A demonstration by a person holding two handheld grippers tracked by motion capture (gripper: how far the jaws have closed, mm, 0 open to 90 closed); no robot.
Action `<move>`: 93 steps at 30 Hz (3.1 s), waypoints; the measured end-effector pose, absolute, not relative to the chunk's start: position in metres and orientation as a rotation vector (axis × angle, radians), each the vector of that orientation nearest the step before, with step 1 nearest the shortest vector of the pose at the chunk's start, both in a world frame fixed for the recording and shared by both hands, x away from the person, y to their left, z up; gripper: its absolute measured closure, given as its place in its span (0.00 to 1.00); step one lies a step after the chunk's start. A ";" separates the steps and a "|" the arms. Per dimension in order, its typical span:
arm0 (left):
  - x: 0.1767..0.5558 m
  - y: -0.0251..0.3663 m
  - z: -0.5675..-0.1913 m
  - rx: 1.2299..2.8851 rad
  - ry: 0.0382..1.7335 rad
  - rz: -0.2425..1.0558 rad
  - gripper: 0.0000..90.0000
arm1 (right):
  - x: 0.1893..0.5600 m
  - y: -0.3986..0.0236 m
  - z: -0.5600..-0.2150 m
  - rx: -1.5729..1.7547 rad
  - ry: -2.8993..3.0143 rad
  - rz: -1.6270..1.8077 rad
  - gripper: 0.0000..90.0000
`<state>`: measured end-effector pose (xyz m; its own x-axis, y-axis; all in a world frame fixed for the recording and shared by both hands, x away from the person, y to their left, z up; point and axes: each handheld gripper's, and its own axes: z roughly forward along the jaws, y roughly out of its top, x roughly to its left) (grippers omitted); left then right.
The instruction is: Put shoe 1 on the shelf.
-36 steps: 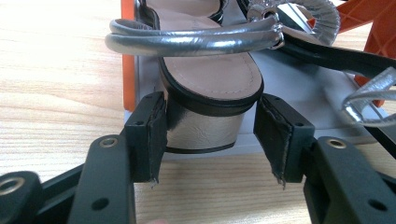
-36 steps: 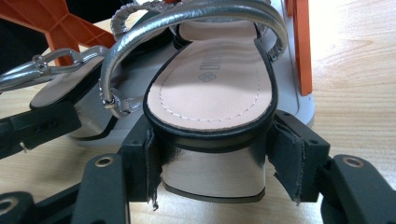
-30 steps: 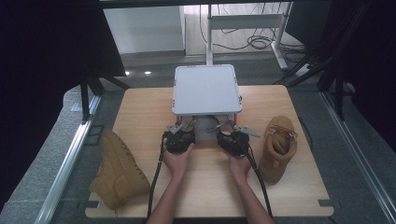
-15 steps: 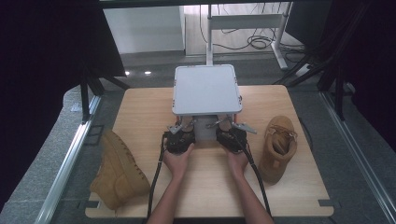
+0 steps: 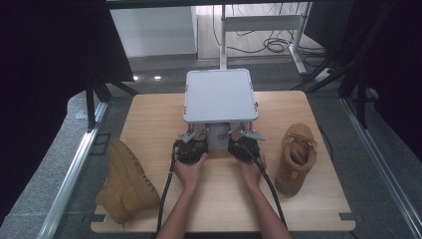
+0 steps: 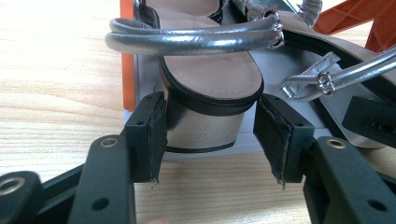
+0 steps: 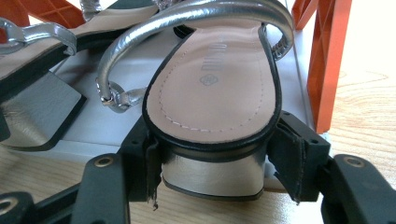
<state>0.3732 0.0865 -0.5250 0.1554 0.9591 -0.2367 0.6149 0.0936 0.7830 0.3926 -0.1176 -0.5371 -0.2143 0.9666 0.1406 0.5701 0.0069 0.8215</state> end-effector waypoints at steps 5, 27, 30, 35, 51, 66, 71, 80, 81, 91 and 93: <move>0.378 0.083 -0.525 1.608 1.556 0.527 0.51 | 0.392 -0.117 -0.537 1.568 1.828 1.087 0.45; 0.379 0.085 -0.523 1.635 1.528 0.511 0.51 | 0.396 -0.117 -0.538 1.602 1.827 1.087 0.41; 0.374 0.089 -0.520 1.634 1.486 0.517 0.48 | 0.390 -0.120 -0.535 1.577 1.847 1.108 0.38; 0.355 0.099 -0.519 1.645 1.411 0.485 0.40 | 0.373 -0.131 -0.526 1.518 1.860 1.145 0.40; 0.344 0.119 -0.521 1.586 1.471 0.500 0.89 | 0.355 -0.160 -0.512 1.521 1.838 1.186 0.91; 0.362 0.119 -0.518 1.573 1.502 0.461 0.95 | 0.362 -0.160 -0.522 1.512 1.862 1.146 0.99; 0.366 0.120 -0.520 1.568 1.521 0.460 0.96 | 0.364 -0.159 -0.523 1.515 1.862 1.140 0.99; 0.373 0.119 -0.524 1.585 1.533 0.447 0.96 | 0.371 -0.149 -0.529 1.517 1.893 1.102 0.99; 0.373 0.119 -0.524 1.586 1.530 0.448 0.96 | 0.372 -0.146 -0.529 1.516 1.897 1.104 1.00; 0.376 0.117 -0.522 1.580 1.505 0.447 0.98 | 0.374 -0.133 -0.527 1.476 1.918 1.086 1.00; 0.376 0.117 -0.523 1.582 1.503 0.443 0.98 | 0.374 -0.133 -0.527 1.478 1.918 1.086 1.00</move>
